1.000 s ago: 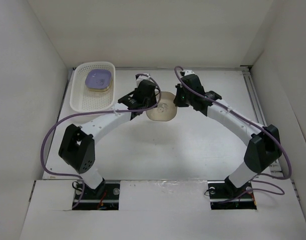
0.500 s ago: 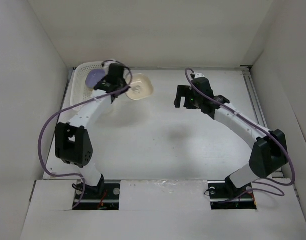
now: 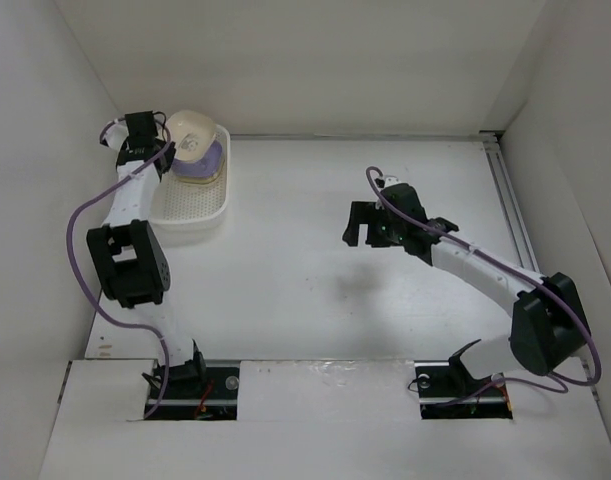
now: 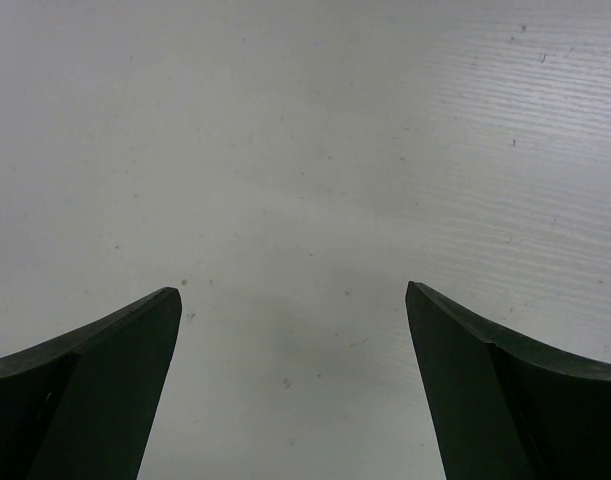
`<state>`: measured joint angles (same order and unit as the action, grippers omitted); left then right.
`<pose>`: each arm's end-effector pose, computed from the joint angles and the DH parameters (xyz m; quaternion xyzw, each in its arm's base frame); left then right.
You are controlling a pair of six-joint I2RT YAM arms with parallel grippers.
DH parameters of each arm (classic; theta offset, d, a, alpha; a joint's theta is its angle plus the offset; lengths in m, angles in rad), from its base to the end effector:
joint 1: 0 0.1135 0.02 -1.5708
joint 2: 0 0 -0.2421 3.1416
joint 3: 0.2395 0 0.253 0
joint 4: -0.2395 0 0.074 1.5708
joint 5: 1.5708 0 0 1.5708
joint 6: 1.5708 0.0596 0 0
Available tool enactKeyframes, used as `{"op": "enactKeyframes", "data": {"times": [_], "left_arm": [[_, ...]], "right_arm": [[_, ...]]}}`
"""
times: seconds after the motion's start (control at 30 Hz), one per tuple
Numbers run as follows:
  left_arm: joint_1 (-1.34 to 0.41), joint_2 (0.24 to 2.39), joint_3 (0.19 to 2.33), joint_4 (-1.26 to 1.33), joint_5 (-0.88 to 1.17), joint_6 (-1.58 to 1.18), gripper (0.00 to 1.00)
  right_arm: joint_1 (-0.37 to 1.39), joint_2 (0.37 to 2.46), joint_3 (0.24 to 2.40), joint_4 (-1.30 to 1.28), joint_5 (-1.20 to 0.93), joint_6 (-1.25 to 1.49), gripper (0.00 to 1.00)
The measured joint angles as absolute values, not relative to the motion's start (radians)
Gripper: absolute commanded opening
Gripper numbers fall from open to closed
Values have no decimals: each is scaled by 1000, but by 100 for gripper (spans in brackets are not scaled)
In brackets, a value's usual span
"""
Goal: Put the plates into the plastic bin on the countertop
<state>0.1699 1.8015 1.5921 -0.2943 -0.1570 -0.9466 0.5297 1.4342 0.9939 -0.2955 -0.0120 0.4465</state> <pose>0.4366 0.0844 0.2927 -0.4885 0.7069 -0.1295 0.4948 0.2879 0.1694 0.2132 -0.0404 0.9132 0.1950 0.3556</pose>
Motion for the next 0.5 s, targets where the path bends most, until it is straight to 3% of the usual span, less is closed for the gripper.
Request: {"op": "enactKeyframes", "data": {"times": [0.17, 0.37, 0.5], "left_arm": [[163, 1973, 1686, -303, -128, -1018, 0], [164, 2021, 1686, -334, -128, -1087, 0], [164, 2021, 1700, -336, -133, -1109, 34]], "right_arm": [[531, 1377, 970, -276, -25, 450, 100], [532, 1367, 966, -270, -36, 450, 100], [533, 1367, 966, -268, -41, 450, 100]]}}
